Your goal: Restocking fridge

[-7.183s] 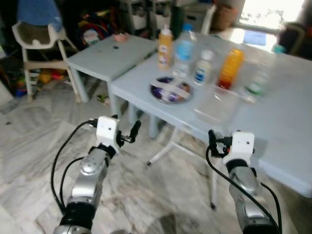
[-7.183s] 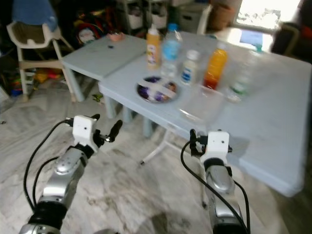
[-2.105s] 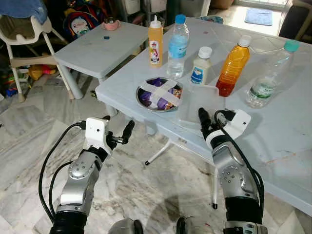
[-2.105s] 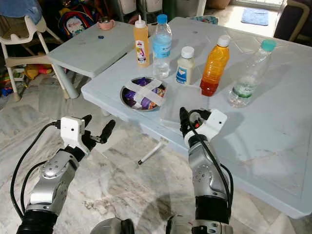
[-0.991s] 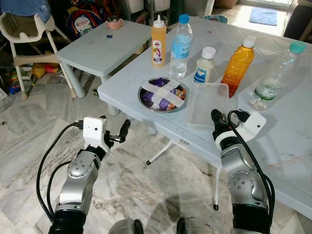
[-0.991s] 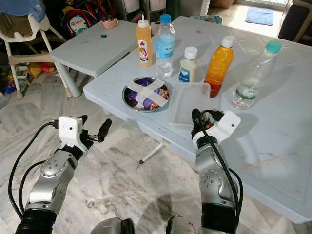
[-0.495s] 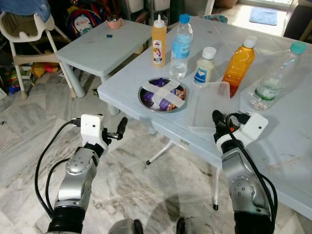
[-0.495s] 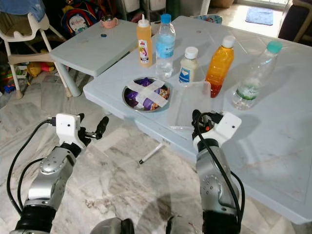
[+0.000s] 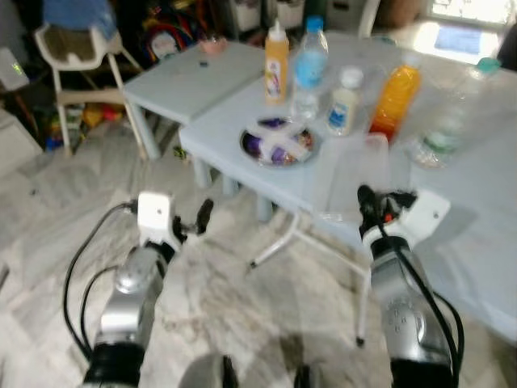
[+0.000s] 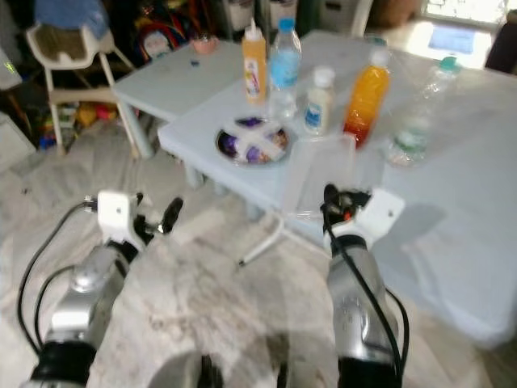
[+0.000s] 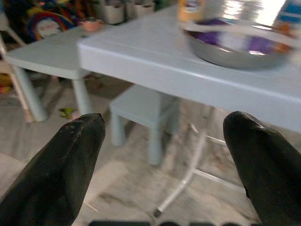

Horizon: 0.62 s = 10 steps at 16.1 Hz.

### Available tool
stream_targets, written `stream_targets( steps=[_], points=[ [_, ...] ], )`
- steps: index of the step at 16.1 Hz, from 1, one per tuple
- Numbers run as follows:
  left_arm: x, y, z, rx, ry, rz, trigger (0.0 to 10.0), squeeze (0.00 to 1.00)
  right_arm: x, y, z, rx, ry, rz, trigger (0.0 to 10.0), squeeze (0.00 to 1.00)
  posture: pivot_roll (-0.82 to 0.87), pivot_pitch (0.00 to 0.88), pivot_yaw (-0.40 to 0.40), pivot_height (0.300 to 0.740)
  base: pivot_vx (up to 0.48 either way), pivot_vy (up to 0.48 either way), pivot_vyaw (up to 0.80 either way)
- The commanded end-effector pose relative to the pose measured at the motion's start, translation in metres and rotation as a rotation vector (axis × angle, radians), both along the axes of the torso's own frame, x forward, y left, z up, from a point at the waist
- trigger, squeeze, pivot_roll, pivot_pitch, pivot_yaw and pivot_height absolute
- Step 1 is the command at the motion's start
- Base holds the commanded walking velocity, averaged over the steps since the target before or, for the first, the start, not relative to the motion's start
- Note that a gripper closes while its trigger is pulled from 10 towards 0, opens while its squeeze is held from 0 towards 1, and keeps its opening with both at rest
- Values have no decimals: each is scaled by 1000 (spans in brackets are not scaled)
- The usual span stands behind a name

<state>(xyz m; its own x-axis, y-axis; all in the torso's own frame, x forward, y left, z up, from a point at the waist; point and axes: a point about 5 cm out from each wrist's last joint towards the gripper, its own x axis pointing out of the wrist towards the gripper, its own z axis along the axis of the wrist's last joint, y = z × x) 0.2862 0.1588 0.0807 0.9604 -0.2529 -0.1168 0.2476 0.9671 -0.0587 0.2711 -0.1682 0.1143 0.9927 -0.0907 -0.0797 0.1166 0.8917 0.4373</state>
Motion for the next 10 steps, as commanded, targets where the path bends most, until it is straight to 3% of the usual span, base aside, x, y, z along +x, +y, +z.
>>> stream_targets(
  steps=[1,7,10],
  points=[
    [4,5,4,19,-13,11,10000,0,-1,0,-8,-24,50,-15,10000,0,-129,5,65,740,-356,0,0],
    [3,4,1,24,-12,10,10000,0,-2,4,-9,-99,29,42,10000,0,-126,0,56,740,-359,0,0],
    [1,5,-1,38,-14,3,10000,0,2,9,-8,-120,8,87,10000,0,-112,0,48,740,-190,0,148]
  ],
)
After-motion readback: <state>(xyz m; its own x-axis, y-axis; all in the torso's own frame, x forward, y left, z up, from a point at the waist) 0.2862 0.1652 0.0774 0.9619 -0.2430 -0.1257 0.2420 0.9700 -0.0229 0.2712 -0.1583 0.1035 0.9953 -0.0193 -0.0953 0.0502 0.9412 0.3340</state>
